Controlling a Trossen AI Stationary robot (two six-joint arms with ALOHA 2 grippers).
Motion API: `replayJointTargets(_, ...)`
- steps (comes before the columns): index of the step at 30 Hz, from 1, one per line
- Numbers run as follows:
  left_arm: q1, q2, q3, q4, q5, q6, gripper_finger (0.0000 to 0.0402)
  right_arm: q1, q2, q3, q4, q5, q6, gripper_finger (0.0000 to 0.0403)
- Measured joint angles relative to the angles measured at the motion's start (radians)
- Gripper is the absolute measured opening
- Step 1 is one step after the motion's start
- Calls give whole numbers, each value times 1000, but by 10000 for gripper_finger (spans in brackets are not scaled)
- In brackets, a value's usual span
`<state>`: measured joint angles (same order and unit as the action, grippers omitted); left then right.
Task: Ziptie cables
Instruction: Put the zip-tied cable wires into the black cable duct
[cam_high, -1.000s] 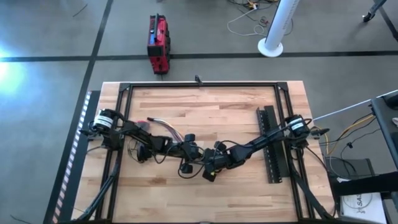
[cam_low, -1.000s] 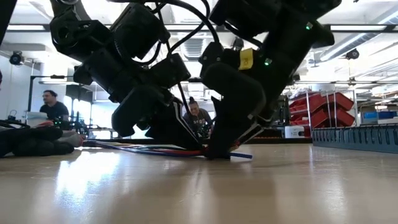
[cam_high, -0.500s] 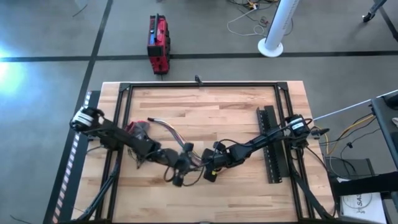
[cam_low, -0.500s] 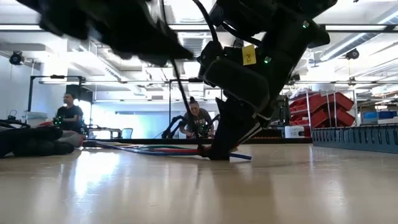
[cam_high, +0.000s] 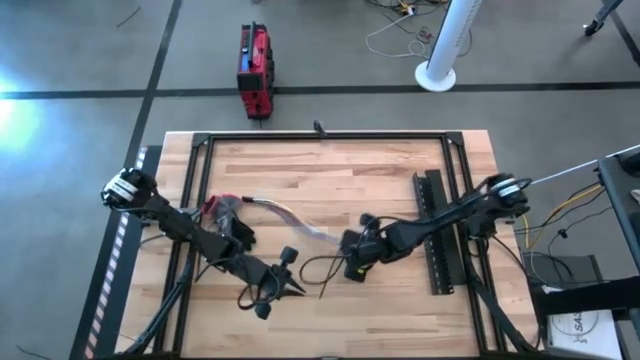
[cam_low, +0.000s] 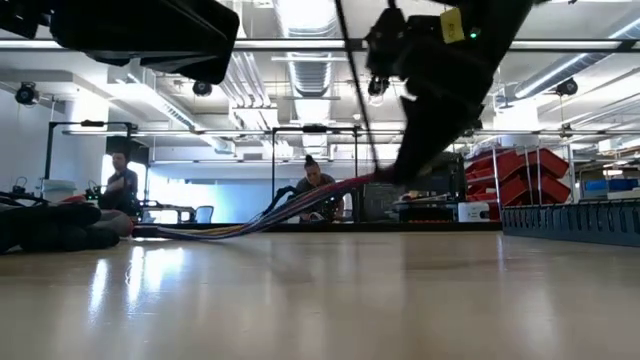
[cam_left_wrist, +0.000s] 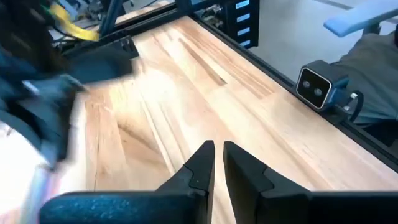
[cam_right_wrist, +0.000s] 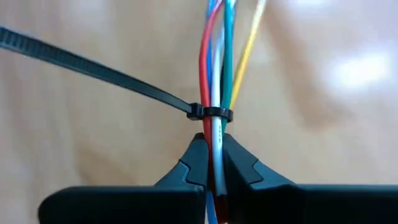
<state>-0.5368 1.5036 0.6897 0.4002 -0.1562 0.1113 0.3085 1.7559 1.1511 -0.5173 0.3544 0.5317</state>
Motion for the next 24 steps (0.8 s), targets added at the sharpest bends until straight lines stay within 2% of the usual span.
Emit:
replayJointTargets(8, -1, 0, 1, 6, -20, -26, 20, 3, -242, 2, -407, 191, 222, 1)
replayJointTargets(15, -1, 0, 1, 14, -21, -27, 20, -38, -393, -9, -840, 249, 560, 1)
replayJointTargets(19, 0, 0, 1, 30, -21, -22, 20, -98, -440, -58, -913, 239, 619, 1)
replayJointTargets(24, 0, 1, 1, 38, -21, -19, 20, -249, -458, -133, -908, 212, 575, 1)
